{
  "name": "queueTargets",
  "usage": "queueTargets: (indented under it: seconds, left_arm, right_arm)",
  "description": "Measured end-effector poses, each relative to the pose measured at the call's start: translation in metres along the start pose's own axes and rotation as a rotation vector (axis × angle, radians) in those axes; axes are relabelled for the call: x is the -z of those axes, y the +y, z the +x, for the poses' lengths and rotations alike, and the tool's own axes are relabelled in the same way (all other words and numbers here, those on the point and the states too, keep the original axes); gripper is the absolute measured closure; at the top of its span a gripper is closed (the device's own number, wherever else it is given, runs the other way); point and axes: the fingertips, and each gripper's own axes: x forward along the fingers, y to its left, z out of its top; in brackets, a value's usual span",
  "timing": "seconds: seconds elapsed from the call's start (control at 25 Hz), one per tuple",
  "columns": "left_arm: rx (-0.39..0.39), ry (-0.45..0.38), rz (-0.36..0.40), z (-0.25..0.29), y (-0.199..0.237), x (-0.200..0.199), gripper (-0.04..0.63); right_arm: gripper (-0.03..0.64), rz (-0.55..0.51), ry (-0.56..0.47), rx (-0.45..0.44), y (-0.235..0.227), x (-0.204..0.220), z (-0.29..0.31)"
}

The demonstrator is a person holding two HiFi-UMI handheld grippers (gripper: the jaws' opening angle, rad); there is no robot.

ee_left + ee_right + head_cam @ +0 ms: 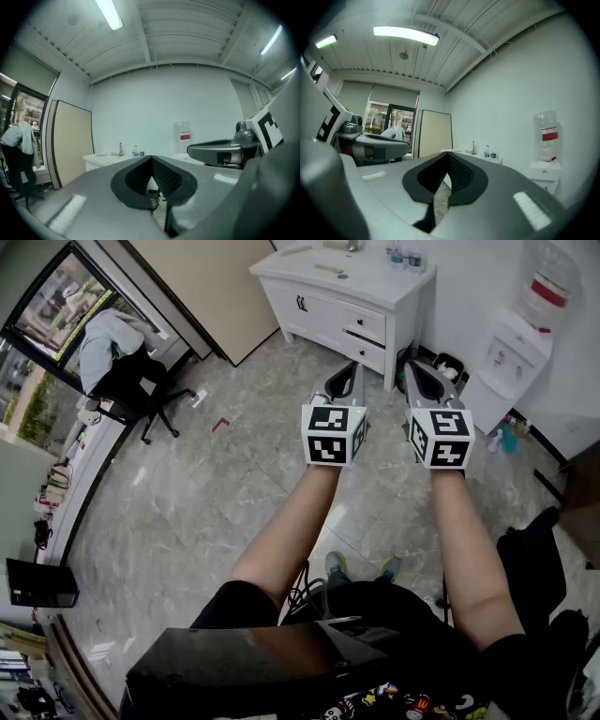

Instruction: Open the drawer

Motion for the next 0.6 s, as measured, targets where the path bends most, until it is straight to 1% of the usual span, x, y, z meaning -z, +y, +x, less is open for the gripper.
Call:
queueTargets:
  seconds: [0.2,0.36,0.6]
  left_arm:
    - [0.006,-0.001,-0.001,0.013,-0.001,-0.002,0.595]
    - [0.006,0.014,-0.006,0.028,-0.006,0.006,0.595]
    - [-0.018,0.006,-0.008,0.064,-0.015,0.015,0.595]
  right_arm:
    - [0.597,0.006,-0.015,0.004,-0.011,-0.003,0.007]
    - [0.595,0.013,-0.021,0.001,-0.026,0.002,0.009]
    - [0.595,0.003,-0.003,-0.056,-0.055,0.024,0.028]
